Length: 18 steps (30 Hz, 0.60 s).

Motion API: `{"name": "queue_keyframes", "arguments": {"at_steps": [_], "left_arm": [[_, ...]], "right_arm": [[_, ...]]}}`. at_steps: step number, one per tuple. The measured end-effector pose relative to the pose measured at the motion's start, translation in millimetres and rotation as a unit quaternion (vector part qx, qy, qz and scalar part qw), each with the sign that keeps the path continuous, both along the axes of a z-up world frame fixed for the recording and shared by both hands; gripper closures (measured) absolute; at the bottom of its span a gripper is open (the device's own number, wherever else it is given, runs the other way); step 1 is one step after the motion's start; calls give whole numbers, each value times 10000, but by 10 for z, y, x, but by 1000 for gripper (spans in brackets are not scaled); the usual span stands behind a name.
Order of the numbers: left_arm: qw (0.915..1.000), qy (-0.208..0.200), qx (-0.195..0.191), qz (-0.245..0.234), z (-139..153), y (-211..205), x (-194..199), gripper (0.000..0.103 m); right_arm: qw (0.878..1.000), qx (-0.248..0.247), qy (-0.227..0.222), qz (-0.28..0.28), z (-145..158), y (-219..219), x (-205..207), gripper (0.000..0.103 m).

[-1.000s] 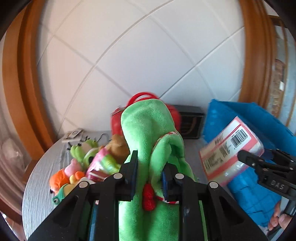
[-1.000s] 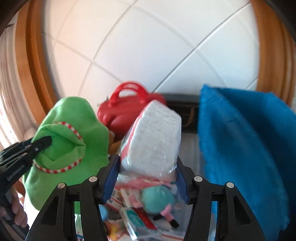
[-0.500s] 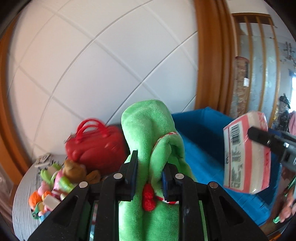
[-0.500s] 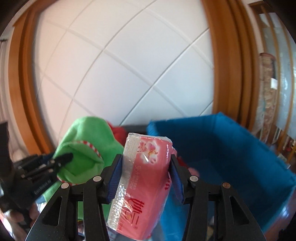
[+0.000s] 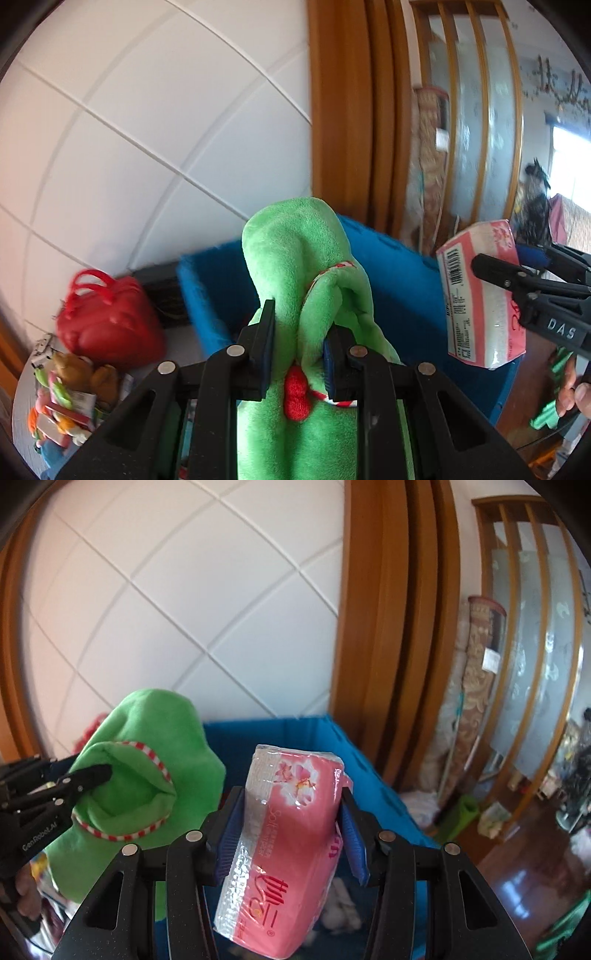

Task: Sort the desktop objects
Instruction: 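Carry the plush toy and tissue pack over the crate and open both tools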

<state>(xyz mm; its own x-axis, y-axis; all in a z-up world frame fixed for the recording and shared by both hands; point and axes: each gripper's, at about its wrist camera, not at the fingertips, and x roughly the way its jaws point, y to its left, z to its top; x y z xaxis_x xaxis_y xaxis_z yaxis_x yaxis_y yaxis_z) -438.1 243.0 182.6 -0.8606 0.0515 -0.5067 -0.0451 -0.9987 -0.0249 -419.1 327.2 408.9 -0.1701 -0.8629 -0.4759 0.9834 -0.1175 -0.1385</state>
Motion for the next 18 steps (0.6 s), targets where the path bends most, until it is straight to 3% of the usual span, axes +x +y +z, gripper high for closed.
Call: {"name": "queue_keyframes", "arguments": {"at_steps": [8,15,18], "left_arm": [[9964,-775,-318,-125,-384,722,-455,82],[9944,-955,-449,-40,-477,891,-554,82],[9936,-1027,-459,121,-477,942,-549,77]], "right_arm": [[9979,614,-71,189,-477,-259,-607,54],[9962,824,4,282,-636,-377,-811,54],[9959,863,26,261,-663,-421,-885,54]]}}
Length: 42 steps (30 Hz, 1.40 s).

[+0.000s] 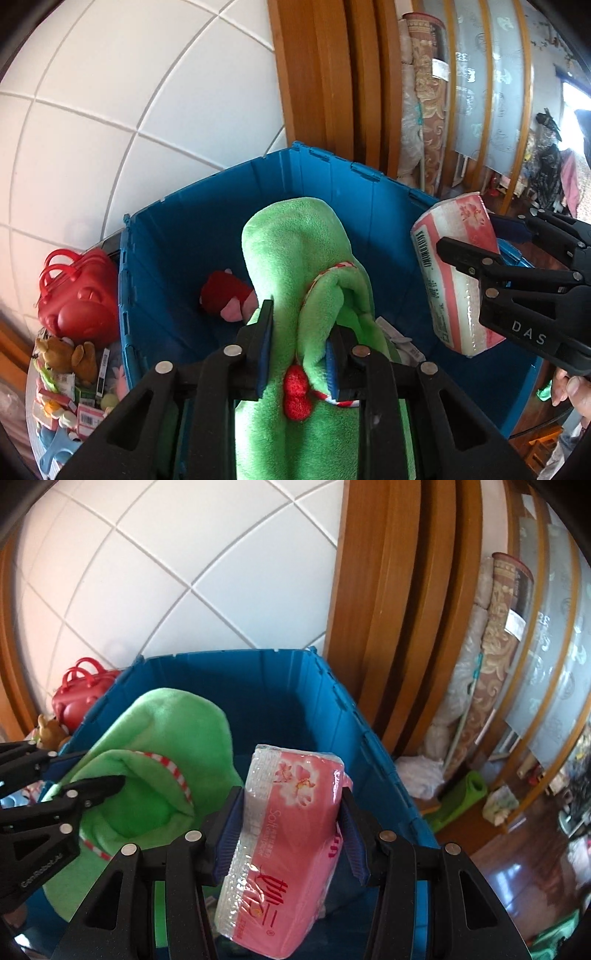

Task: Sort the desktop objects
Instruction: 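Carry the plush toy and tissue pack over the crate and open both tools, then withdraw both tools from the crate back toward the pile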

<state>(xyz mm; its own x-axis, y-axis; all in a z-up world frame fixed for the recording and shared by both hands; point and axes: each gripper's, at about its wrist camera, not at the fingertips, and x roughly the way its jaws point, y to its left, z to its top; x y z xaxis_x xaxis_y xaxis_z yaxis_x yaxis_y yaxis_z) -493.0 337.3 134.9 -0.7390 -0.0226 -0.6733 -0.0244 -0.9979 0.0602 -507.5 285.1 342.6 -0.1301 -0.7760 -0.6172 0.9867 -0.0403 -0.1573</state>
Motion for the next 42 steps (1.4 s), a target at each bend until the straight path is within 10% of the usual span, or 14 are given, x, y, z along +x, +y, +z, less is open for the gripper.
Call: {"name": "queue_keyframes", "arguments": {"at_steps": [5,9,13,29,42], "left_arm": [[9998,-63,-9,177,-17,-11,-18,40],[9996,71,-47,260,11,-2,46,32],[9994,163,44,309,44,-42,139,25],[9884,1218,298,860,225,-482,902,25],[9689,1315,439,2048,-205,-1682,1873,25]], "right_arm": [[9999,48,106,-75,-27,-21,-55,48],[9997,-64,165,-154,4,26,-103,13],[9984,-177,-99,523,76,134,-160,0],[9775,-1350,-1346,900,259,847,45,0],[9469,-1469,-1622,2355,321,1395,1527,0]]}}
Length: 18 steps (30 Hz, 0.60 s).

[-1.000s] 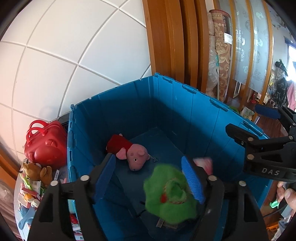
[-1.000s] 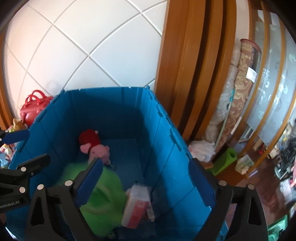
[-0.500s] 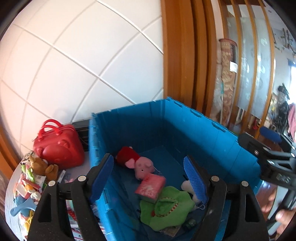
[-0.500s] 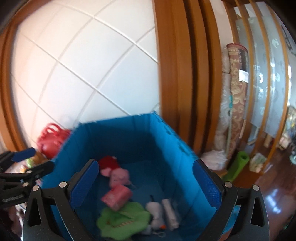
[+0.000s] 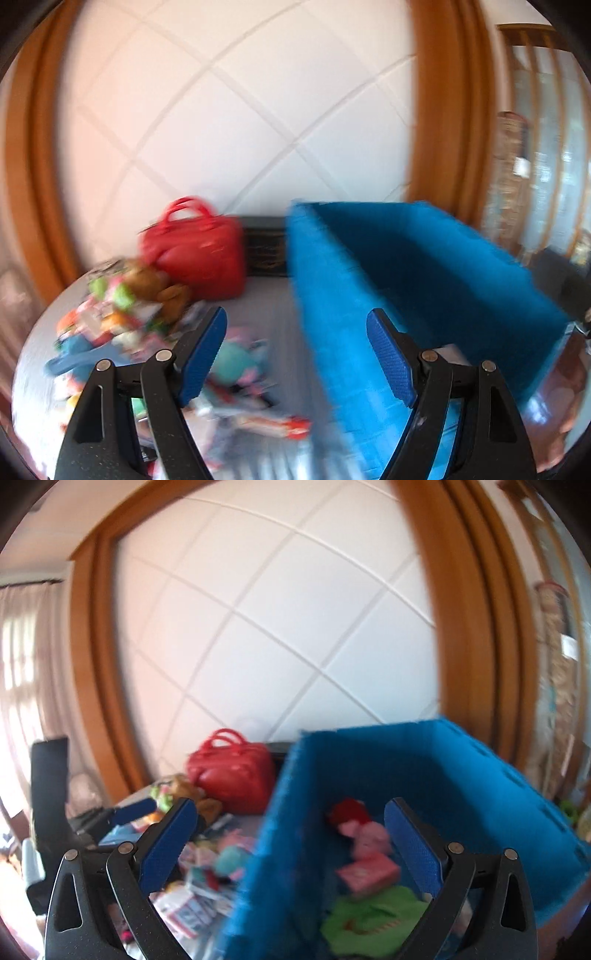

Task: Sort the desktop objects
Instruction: 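Withdraw both tools from the crate back toward the pile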

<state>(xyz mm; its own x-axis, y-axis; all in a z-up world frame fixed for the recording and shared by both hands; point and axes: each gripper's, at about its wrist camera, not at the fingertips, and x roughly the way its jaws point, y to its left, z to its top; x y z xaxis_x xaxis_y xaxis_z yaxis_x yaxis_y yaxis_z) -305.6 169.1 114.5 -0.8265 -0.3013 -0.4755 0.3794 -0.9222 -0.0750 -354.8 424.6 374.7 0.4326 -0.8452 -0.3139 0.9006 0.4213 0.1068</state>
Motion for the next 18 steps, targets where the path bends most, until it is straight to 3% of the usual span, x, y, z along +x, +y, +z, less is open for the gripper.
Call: {"name": "queue_keyframes", "arguments": {"at_steps": [5,9,15,18], "left_arm": [[9967,-395,151,688,-373,-758,413,25],[9885,-765,182,1295,-750,-1396,819,25],[9658,-1568,451,2014,-1520,-2296,1453,25],[9495,-1927,850,2326,-1926,-2698,1807,25]], "right_arm": [[9984,-45,131,553,-78,25,752,0],[9963,157,150,832,-207,27,1277,0],[9912,759,502,961,-688,-112,1950,0],[9862,1258,641,862,-1018,-260,2071,0]]}}
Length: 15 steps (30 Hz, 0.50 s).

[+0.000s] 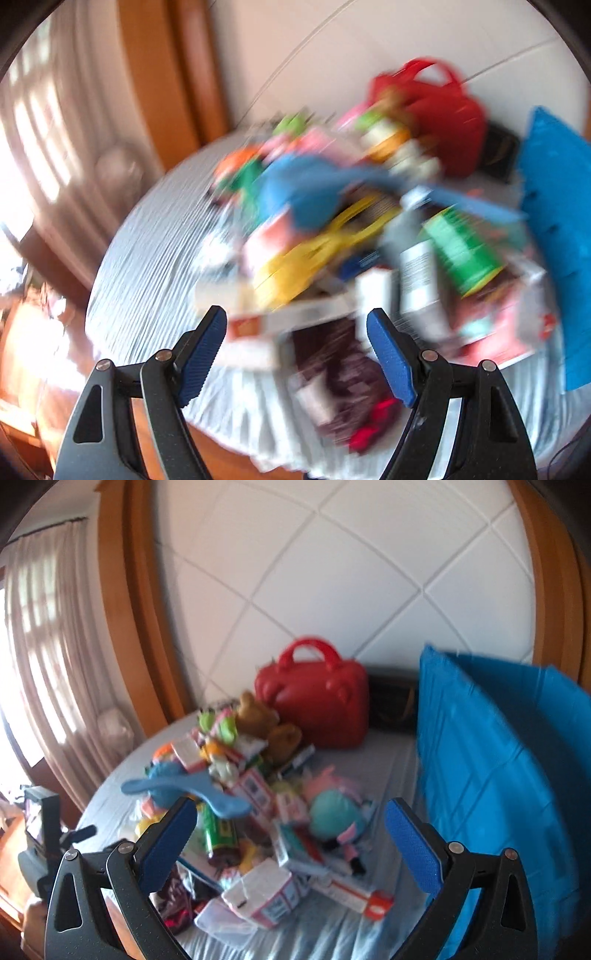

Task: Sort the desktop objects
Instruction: 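Withdraw both tools from the crate back toward the pile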

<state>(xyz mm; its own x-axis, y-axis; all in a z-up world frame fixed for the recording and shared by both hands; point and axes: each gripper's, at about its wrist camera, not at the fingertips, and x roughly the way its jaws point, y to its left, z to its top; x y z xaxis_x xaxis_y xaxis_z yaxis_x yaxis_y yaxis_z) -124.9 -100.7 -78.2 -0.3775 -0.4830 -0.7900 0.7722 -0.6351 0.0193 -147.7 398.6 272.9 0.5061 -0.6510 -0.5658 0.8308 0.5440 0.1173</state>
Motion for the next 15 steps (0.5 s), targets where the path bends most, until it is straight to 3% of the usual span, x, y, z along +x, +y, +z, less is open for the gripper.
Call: {"name": "queue_keyframes", "arguments": {"at_steps": [3,8,11,15], "left_arm": [[9980,-141,499,360,-368,-308,293,25],[9939,-183,975,474,-761,-451,443,25],[9941,-146,970,474,-817,-414,356,25],[9938,-422,667,783,-863,-347,162,25]], "right_arm": [[9985,446,278,-161,-340,-162,59,0],[9919,1032,625,-406,-812,-299,88,0],[9870,1251,858,-541,-1010,-350,75,0],[9833,1401,1019,-548,-1180,-395,97,0]]}}
